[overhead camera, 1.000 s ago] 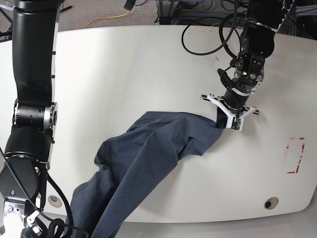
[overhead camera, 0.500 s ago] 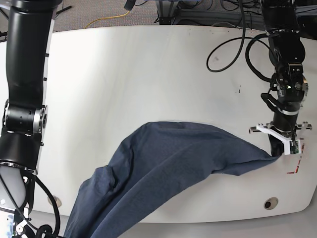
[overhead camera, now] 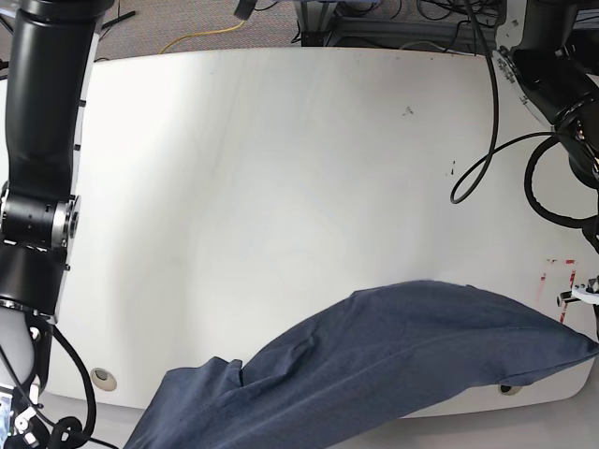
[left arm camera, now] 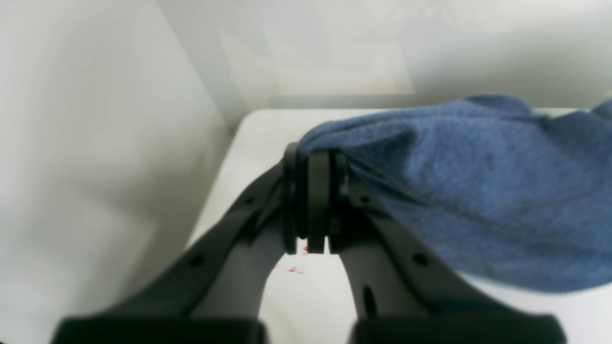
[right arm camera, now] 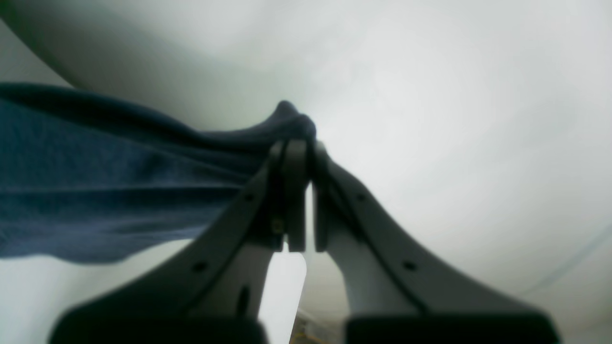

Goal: Fold the T-shirt properly
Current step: 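Pull the shirt apart, left gripper moving away from the right gripper, then hold the shirt with the left gripper while the right gripper regrasps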

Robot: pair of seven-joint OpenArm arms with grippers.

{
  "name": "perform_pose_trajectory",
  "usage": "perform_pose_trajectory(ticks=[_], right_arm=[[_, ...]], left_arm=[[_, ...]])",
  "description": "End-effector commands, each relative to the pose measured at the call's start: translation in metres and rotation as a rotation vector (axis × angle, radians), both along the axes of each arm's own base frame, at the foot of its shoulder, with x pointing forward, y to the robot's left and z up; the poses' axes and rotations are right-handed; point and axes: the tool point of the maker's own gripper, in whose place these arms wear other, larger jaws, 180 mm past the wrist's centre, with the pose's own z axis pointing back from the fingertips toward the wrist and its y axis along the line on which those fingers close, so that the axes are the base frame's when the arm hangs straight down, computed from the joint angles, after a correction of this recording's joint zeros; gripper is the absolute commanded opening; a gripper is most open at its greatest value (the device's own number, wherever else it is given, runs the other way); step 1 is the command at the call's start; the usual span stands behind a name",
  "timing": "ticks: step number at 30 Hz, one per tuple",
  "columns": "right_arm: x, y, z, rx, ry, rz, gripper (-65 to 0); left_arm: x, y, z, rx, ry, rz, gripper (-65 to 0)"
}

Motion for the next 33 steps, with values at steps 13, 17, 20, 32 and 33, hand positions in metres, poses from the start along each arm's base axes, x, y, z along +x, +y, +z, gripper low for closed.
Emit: perform_pose_trajectory(ticks=[13,17,20,32,33], right_arm=[[-0.032,-0.047,-0.08,0.129,0.053,-0.093,-65.0],[-0.048,-0.053,-0.116,0.135,0.112,-0.128,-65.0],[-0.064,-0.054,-0.144,0.128,0.146,-0.14,-65.0],[-0.146,-0.063,-0.244,0.176,0.29,-0.234,-65.0],[-0.151,-0.064,-0.249,0.182,0.298,-0.242,-65.0]], left_arm=[[-0.036,0.03,-0.037,0.046,0.124,0.063,-65.0],[-0.054,0.046,-0.052,0.065,0.176,0.089,-65.0],[-0.068,0.052,-0.068,0.08,0.231,0.093,-65.0],[-0.118,0.064,-0.118,0.14,0.425,0.074,-65.0],[-0.123,0.066,-0.122,0.143,0.44,0.074,-65.0]])
